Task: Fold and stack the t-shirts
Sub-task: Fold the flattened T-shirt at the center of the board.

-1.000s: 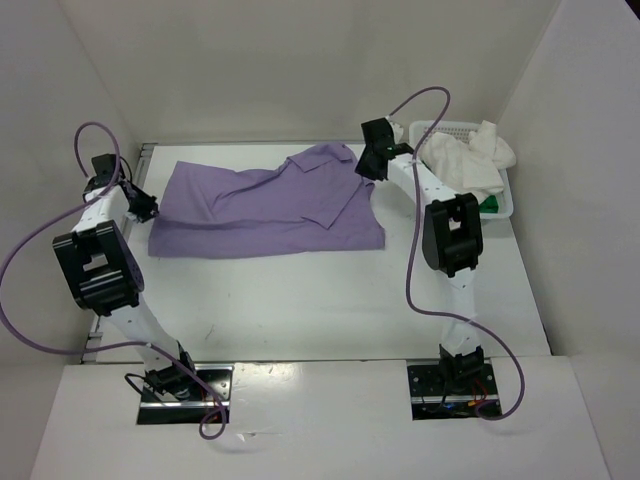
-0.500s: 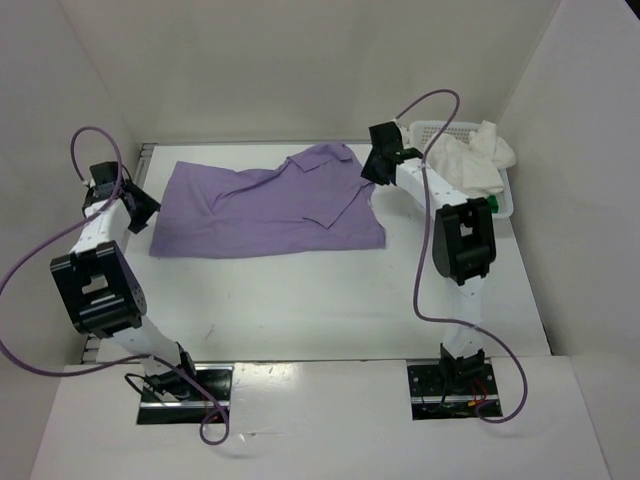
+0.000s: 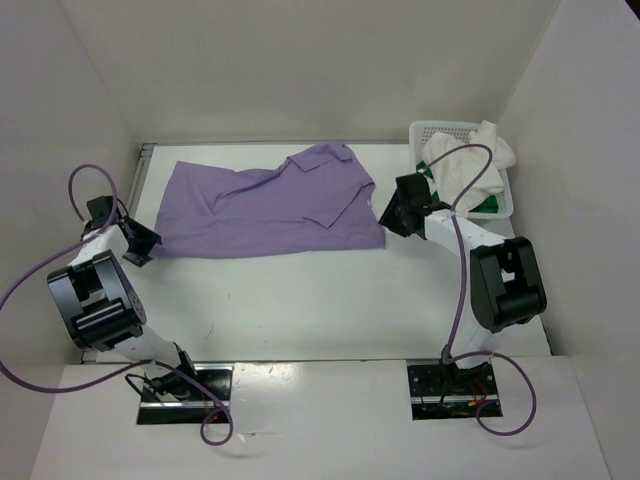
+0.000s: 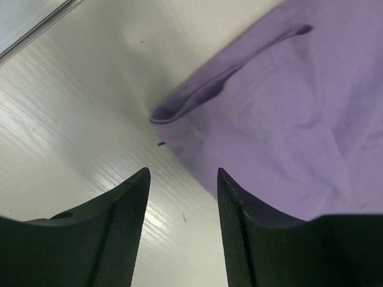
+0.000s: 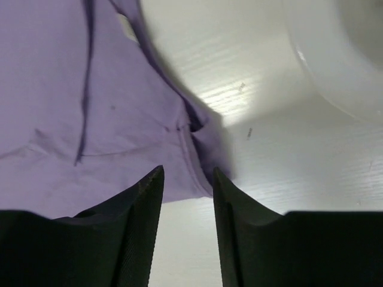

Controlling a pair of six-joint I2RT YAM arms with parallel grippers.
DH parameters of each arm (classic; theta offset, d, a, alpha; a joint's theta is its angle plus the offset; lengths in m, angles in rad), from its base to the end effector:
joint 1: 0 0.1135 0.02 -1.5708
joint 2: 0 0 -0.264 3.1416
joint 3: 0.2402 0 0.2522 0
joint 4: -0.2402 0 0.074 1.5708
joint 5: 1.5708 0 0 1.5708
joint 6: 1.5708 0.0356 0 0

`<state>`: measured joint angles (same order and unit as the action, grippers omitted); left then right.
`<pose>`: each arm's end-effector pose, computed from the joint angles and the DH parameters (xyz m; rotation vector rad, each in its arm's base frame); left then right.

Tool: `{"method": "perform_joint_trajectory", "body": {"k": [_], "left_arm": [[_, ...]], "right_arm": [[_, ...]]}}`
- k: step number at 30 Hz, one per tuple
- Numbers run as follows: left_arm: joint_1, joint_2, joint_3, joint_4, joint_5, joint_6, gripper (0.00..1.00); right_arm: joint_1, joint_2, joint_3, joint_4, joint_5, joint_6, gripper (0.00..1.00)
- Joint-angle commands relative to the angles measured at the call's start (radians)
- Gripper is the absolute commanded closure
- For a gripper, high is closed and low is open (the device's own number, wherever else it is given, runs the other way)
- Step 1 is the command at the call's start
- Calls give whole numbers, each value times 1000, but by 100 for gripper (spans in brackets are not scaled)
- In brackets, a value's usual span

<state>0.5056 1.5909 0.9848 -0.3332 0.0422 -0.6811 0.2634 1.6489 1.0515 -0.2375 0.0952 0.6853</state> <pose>0.2855 0.1563 0.1988 -1.3909 2.0934 -0.1248 0.3391 0.0879 0.2074 0.5515 2.3629 0.3244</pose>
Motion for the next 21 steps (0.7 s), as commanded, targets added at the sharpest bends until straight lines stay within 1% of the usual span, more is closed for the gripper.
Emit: {"method": "perform_joint_trajectory", "body": {"k": [1,2,4,8,9,17,21], "left_arm": [[21,27,-21,54,41,-32,43],[21,56,-21,63,41,-32,43],[30,78,-8,63,50,-41,43],[30,122,2,76,50,-41,41],[30,123,2,86,50,-41,39],[30,182,11,114,50,-60,39],[30,182,11,123,41,-60,43]], "right_arm": [[-22,5,-31,113,-49,39,55],[-32,17,-31,124,-64,49,54],[-43,31,-62,141,-92,83,54],[-43,6,-126,162,-92,120,54],[-43,-3,-139,174,-101,120,54],[-43,6,-199,208,-134,138,53],[-52,-14,-208,199,-143,138,53]]}}
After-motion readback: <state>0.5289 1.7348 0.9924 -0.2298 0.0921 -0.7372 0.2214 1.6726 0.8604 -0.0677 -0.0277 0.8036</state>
